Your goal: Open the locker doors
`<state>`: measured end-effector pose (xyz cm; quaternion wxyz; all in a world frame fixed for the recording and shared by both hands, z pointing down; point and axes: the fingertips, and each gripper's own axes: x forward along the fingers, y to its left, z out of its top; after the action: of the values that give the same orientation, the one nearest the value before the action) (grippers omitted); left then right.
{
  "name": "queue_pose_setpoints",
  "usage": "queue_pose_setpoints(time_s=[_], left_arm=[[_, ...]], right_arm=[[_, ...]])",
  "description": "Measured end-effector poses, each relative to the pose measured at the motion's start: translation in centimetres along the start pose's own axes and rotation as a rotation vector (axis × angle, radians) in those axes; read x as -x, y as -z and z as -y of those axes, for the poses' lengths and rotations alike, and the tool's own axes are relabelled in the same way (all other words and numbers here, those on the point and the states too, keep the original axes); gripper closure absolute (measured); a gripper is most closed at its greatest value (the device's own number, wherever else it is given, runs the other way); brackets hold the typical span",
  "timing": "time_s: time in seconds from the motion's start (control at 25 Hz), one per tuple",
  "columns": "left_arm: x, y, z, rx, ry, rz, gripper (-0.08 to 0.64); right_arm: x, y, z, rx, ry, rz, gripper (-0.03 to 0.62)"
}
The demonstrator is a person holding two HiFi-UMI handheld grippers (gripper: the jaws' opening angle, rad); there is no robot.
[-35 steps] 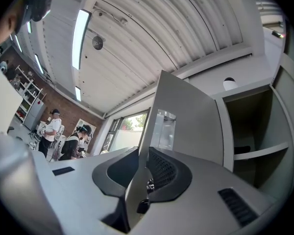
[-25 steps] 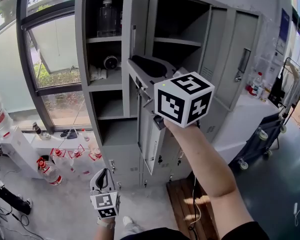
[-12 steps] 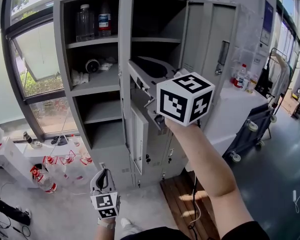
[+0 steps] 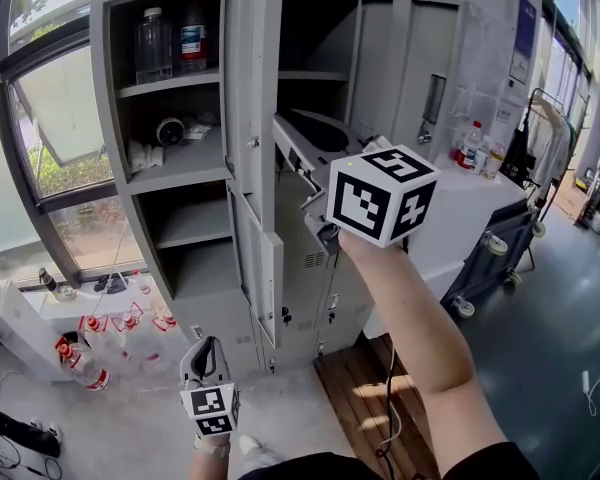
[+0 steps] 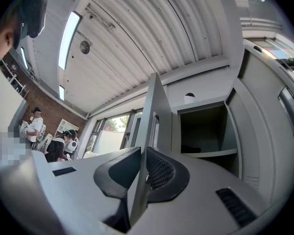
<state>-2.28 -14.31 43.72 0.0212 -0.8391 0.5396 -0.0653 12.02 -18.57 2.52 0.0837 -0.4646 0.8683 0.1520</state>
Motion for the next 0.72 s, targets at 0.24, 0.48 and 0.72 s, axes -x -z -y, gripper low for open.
queue_pose_setpoints(time_s=[0.24, 0.48, 0.72], left_arm=[[-0.3, 0.0, 1.1, -0.006, 0.023, -0.001, 0.534], [-0.5, 0.2, 2.7, -0.016, 0.061, -0.009, 0.534], [-0.6, 0.6, 5.4, -0.034, 0.130, -0.022, 0.534]], right_arm=[[1.2, 0.3, 1.3, -0.025, 0.019, 0.007, 0.532], [4.3, 2.5, 2.2, -0.066, 0.055, 0.017, 0.534], [9.3, 8.0, 1.9, -0.119, 0.098, -0.010, 0.540]])
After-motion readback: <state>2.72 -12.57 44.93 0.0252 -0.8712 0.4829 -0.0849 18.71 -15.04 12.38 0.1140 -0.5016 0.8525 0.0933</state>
